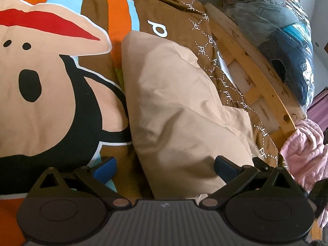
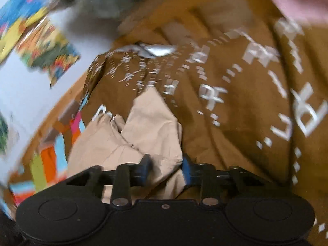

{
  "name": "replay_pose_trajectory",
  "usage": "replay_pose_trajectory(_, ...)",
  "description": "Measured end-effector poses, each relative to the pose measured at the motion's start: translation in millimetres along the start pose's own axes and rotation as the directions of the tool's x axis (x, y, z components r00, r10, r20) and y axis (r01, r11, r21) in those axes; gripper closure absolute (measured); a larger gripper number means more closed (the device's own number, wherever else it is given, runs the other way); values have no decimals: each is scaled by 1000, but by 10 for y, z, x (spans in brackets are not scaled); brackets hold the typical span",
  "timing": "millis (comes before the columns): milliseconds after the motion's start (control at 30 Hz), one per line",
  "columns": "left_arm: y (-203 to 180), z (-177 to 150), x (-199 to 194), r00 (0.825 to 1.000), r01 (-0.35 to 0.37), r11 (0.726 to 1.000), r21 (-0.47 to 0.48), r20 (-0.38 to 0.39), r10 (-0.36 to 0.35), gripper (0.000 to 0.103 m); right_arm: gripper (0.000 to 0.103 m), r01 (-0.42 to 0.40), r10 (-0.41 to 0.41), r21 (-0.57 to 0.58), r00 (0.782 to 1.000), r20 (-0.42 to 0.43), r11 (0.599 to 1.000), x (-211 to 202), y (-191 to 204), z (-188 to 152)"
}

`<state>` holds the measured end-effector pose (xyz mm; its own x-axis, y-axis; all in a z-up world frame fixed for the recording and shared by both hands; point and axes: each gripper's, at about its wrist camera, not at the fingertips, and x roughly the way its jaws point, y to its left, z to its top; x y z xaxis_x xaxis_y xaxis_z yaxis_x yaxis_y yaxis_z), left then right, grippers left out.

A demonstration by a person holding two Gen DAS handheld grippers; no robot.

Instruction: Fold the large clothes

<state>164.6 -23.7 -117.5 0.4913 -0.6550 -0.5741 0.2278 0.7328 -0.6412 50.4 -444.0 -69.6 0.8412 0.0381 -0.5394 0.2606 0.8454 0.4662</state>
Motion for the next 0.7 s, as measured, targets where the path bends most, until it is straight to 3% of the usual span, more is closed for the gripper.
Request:
replay_pose_trajectory(67,4,-5,4,1000,2,1000,-1,0,-2,0,80,45,-36,-223,998,44,974,-52,247,-80)
replay_pose_trajectory(100,7,-6,6,1000,3,1000,-3,-1,-3,0,83,66,-43,-345,996,72,936,-89,384,-146)
replay_pose_trajectory(167,7,-5,7,1000,4,1000,-3,0,-4,0,84,94,-33,-572,993,116,815,-143,651,-335)
replay_pose_trajectory(233,7,-8,8,1000,4,1000,-3,1,-4,0,84,88,-8,-685,993,119,723,-161,807,-508)
replay_pose_trajectory(300,7,-10,9,1000,3,1000,-1,1,-3,0,84,84,0,-720,993,116,689,-161,876,-602)
replay_pose_trajectory(400,15,-12,2,1000,4,1000,-1,1,-4,0,84,73,2,-704,994,105,706,-146,846,-575)
replay_pose_trajectory(500,13,0,3,1000,7,1000,-2,-1,-7,1,80,59,1,-643,996,93,764,-152,754,-457)
replay_pose_trajectory(667,51,142,26,998,58,998,-7,16,-58,1,37,-47,61,-473,998,14,880,-34,503,-124)
replay_pose_trajectory(700,82,188,31,997,75,997,-20,27,-74,1,22,-80,84,-435,996,-10,897,-14,435,-37)
